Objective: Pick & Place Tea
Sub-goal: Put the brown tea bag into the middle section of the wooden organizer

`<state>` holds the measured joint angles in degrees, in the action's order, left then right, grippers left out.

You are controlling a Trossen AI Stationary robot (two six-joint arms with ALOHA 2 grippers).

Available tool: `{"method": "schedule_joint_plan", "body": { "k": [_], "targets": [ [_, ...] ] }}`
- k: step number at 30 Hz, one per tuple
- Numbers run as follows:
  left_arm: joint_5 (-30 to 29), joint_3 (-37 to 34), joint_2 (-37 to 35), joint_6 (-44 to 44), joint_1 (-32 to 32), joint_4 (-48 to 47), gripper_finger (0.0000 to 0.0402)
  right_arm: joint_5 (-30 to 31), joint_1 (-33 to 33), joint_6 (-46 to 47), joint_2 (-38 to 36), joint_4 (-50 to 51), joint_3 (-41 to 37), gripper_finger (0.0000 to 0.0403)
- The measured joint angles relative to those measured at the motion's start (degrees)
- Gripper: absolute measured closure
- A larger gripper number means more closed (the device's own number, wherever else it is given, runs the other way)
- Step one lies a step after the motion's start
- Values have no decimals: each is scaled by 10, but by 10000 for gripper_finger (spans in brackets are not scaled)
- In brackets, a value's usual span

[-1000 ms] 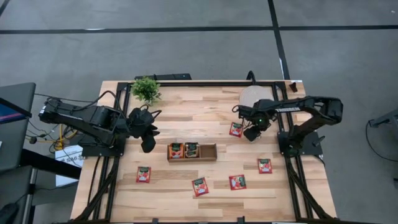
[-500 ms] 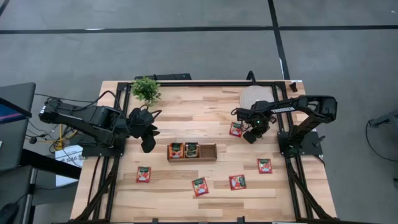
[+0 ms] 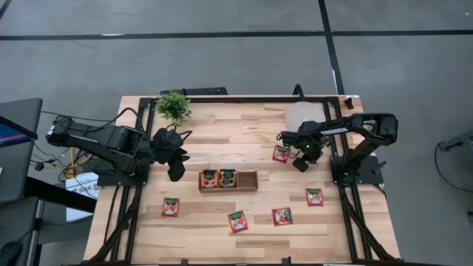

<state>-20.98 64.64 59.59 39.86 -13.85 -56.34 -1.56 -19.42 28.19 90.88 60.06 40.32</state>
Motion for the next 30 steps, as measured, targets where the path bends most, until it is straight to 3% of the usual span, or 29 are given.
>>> {"method": "schedule_joint_plan", "body": {
  "k": [7, 15, 23, 30],
  "targets": [
    [61, 0, 0, -30, 0, 43, 303, 42, 67, 29, -42, 119, 86, 402],
    [72, 0, 0, -51, 0, 132, 303, 166, 237, 78, -67, 247, 240, 403],
    [87, 0, 17, -73, 21, 251, 303, 285, 380, 76, -51, 248, 385, 403],
    [179, 0, 83, -70, 69, 369, 303, 357, 423, 9, 34, 235, 515, 403]
  ]
}}
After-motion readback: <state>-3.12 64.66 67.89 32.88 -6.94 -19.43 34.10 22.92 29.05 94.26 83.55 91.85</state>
